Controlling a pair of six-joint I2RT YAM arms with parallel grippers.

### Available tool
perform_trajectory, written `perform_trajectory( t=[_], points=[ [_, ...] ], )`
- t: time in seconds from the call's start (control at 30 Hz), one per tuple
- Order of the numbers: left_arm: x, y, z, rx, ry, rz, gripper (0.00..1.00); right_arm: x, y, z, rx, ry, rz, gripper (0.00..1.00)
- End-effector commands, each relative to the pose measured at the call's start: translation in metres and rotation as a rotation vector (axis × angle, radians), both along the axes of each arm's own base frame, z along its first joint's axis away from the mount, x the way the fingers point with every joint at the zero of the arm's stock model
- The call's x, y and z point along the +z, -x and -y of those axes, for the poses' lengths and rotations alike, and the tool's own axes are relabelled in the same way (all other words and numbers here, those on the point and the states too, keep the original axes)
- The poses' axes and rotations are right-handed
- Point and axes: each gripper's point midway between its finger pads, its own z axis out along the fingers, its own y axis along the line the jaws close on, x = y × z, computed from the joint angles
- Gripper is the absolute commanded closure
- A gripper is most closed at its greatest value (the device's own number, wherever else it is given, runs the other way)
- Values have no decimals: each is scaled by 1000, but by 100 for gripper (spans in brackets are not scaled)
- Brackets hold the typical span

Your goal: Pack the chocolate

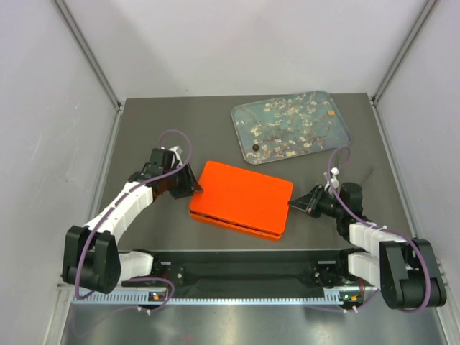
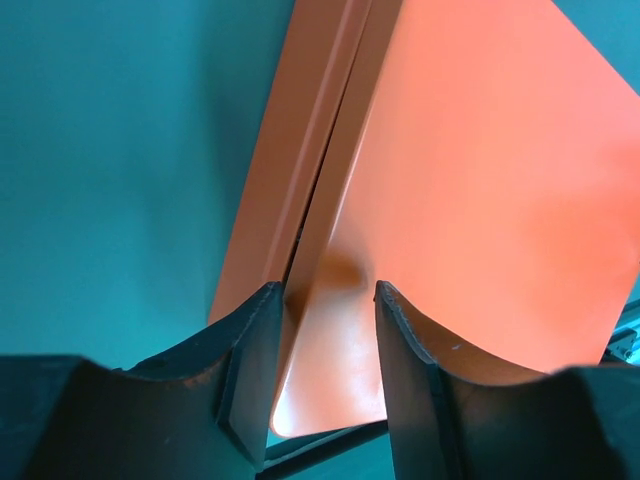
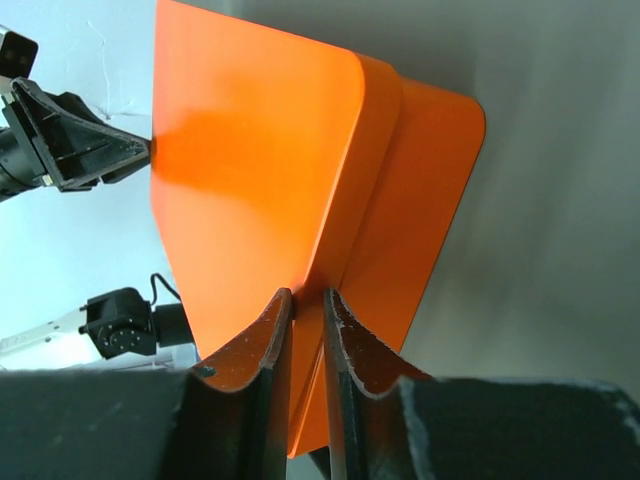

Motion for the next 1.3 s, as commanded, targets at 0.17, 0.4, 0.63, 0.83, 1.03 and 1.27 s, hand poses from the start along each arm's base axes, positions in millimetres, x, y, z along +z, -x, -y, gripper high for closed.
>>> perform_trajectory(
  t=[0.17,0.4,0.63,0.83,1.03,1.27],
  points=[
    [16,-5,-6,8,-34,42,55,-3,3,3,12,52,5,90],
    [16,0,-8,1,-40,40,56,-10,8,4,28,64,-8,87],
    [13,4,-10,6,-46,30,59,-9,9,3,25,55,-4,86],
    [14,8,-11,13,-49,31,59,-14,14,2,40,61,-15,88],
    [13,8,-20,40,-91,38,52,-9,15,1,46,54,11,89],
    [9,11,-15,31,-60,24,52,2,14,-1,52,36,46,89]
  ],
)
